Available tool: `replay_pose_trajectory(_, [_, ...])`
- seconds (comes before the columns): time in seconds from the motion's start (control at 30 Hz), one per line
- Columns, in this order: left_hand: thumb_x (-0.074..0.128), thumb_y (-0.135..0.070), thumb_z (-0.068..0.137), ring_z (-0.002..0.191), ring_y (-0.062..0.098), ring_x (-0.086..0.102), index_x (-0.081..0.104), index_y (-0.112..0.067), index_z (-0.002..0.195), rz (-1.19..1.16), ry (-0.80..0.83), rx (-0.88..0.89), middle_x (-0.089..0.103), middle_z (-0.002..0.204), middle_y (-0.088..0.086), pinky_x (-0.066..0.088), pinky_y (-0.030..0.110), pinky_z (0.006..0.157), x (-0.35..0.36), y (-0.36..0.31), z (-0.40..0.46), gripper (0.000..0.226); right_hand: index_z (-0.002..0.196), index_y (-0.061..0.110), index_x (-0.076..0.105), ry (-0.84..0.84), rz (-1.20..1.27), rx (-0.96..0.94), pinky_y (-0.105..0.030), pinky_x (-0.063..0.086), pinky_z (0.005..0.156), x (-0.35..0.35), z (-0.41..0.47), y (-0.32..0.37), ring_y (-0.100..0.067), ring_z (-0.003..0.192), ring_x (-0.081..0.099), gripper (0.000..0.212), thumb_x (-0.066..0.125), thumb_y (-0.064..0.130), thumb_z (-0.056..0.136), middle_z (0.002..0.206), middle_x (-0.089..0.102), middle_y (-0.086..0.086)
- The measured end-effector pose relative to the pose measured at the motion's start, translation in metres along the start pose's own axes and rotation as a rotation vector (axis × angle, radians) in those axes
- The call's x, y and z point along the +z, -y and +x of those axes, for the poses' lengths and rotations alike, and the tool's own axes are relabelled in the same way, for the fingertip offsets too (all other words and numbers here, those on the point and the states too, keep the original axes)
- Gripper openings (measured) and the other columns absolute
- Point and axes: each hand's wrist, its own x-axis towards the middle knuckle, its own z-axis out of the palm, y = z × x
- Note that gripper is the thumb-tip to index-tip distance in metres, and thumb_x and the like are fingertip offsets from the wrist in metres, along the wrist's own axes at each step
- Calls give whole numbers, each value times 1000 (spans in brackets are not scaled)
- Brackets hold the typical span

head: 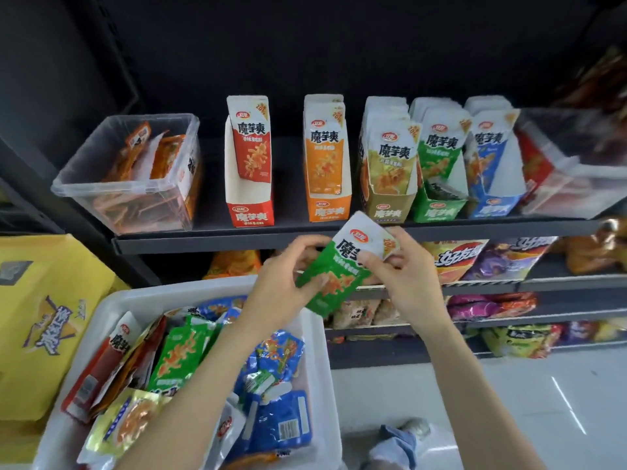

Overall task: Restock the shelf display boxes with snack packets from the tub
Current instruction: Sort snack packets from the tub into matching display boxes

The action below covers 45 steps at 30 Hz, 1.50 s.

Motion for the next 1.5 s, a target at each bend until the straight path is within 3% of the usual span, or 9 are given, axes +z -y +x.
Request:
replay_pose_trajectory(0.13, [68,-14,86,98,3,62,55,-26,119,11,-103,119,67,104,-14,49,20,85,30,-13,45,37,99,26,58,-361,-10,-105,-14,54,64,-67,11,6,3,76,67,20,67,11,88,90,68,18])
replay_pose_trajectory(0.23, [63,-23,89,108,5,57,55,-24,123,188,-75,200,64,114,-11,46,23,91,53,-21,78,34,98,32,59,-513,-59,-192,-20,55,71,-110,29,0,-4,81,68,21,67,14,89,91,69,15])
replay_pose_trajectory(0.4, [58,-27,90,115,21,51,58,-22,124,609,-79,393,62,120,-3,38,36,95,100,-32,133,34,96,13,58,-496,-346,-290,-3,39,64,-147,93,-12,11,70,53,7,64,12,91,78,54,19])
replay_pose_trajectory(0.63, [75,-28,76,94,23,49,75,-21,87,932,-159,539,69,91,-7,29,36,82,130,-29,178,13,109,2,65,-217,-697,-338,-21,42,70,-158,178,-38,-21,73,56,26,69,9,85,103,57,-12])
replay_pose_trajectory(0.87, [72,-27,80,96,26,56,75,-21,84,883,-87,494,69,96,-6,37,39,86,126,-27,176,8,128,13,50,-268,-618,-277,-36,56,76,-142,194,-39,-8,75,51,48,69,6,84,126,42,-11])
replay_pose_trajectory(1.1, [53,-32,88,103,20,54,70,-23,101,686,-168,467,68,102,-7,39,37,83,104,-34,154,24,117,9,58,-447,-508,-384,-25,50,75,-122,123,-34,-22,94,57,33,66,6,85,113,52,-6])
replay_pose_trajectory(1.23, [53,-29,92,94,12,59,68,-19,101,363,-364,376,64,98,-14,42,27,83,66,-29,106,20,114,16,60,-244,-321,-304,-21,51,72,-79,60,-15,-8,87,60,25,64,13,89,98,61,4])
replay_pose_trajectory(1.37, [49,-27,92,66,6,57,62,-25,92,93,-559,213,58,70,-20,44,20,65,16,-6,25,12,106,17,64,221,-296,-232,-24,53,72,-14,9,-14,-6,80,63,18,65,12,88,87,68,6])
replay_pose_trajectory(1.5, [47,-46,86,56,7,54,62,-31,85,287,-489,-85,59,63,-9,43,23,55,-32,40,-50,22,102,21,65,503,-411,-263,-34,53,72,52,-17,-32,-11,81,62,16,60,17,88,90,67,7])
